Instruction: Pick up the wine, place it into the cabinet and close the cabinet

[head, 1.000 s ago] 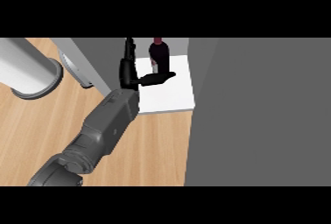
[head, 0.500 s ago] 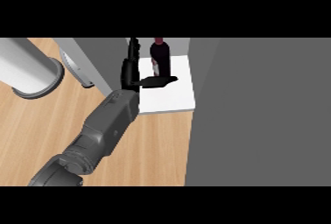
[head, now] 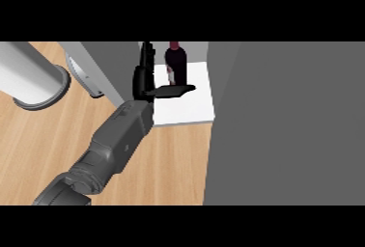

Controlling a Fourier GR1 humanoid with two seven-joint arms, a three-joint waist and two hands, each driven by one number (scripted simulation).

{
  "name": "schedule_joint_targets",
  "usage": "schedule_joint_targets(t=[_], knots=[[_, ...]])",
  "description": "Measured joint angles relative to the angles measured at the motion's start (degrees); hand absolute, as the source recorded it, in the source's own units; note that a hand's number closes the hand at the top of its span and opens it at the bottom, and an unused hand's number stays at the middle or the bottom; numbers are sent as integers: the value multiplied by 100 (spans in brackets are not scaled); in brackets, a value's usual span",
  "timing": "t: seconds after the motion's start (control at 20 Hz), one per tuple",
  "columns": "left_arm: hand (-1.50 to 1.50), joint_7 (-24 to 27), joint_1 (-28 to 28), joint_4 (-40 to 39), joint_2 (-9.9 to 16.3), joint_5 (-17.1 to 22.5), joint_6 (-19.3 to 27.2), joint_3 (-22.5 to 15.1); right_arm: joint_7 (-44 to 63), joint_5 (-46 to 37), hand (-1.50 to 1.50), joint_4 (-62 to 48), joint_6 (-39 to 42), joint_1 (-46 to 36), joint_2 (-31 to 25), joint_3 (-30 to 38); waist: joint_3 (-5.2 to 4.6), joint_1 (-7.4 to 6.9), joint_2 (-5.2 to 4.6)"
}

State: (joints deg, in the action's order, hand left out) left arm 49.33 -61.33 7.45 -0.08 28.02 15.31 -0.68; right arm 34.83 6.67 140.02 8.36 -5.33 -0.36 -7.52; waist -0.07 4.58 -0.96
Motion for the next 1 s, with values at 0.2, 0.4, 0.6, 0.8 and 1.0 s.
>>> schedule_joint_targets(t=[0.2, 0.4, 0.6, 0.8, 1.0], knots=[[-150, -5, 119, 152, 4, 299, -63, -169, 21, 7, -150, 6, -4, 14, -1, 19, 2, 16, 27], [-150, -93, 354, 494, 4, 631, -24, -591, -43, 21, -150, -24, 7, 66, -1, 54, 2, -22, 54], [-150, -172, 905, 1082, 9, 1033, 74, -1149, -43, -6, -150, -7, -30, 84, -1, 78, 3, -120, 84], [-150, -310, 1512, 2057, 8, 1497, 602, -2049, 39, -16, -150, -9, -70, 25, -30, 96, 4, -194, 103], [-150, -524, 2084, 3029, 9, 1602, 1160, -2695, 42, -86, -150, 66, -133, 151, -36, 63, 6, -321, 117]])
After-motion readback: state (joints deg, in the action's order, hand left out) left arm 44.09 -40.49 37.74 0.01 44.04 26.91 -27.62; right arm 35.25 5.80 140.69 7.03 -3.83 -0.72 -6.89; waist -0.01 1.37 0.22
